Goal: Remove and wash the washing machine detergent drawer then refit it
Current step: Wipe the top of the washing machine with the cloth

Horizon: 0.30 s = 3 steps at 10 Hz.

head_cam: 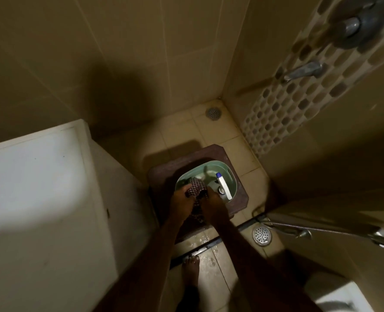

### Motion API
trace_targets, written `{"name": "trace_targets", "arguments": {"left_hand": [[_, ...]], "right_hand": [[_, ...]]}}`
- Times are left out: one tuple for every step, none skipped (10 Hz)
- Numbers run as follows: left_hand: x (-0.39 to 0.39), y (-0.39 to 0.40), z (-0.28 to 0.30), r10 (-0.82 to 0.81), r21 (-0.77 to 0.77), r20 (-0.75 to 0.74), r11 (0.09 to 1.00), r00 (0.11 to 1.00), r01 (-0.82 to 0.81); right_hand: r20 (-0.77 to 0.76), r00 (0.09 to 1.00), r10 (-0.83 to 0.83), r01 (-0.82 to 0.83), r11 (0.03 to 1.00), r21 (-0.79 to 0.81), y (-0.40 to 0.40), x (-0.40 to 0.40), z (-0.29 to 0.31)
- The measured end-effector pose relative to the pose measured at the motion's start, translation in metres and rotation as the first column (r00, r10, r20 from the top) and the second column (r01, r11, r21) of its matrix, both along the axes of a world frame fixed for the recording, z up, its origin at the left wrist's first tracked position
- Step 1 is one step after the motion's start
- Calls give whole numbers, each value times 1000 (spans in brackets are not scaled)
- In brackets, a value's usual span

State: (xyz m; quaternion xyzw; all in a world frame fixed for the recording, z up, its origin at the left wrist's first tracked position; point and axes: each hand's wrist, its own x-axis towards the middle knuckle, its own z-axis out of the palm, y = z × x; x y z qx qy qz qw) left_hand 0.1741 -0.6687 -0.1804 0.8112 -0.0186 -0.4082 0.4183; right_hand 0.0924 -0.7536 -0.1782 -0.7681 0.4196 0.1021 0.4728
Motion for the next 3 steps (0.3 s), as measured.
{"name": "trace_targets", "arguments": {"left_hand": [[-3, -2, -1, -37, 12, 51, 999, 998, 37], [-12, 9, 6, -87, 22, 81, 996, 993, 85], [-19, 18, 11, -100, 38, 145, 995, 984, 96]], "right_hand": [[6, 998, 65, -65, 996, 66, -4, 5, -4], [-31, 989, 143, -144, 989, -33, 3, 3, 1], [-84, 980, 182, -195, 962, -190, 9, -4, 7]]}}
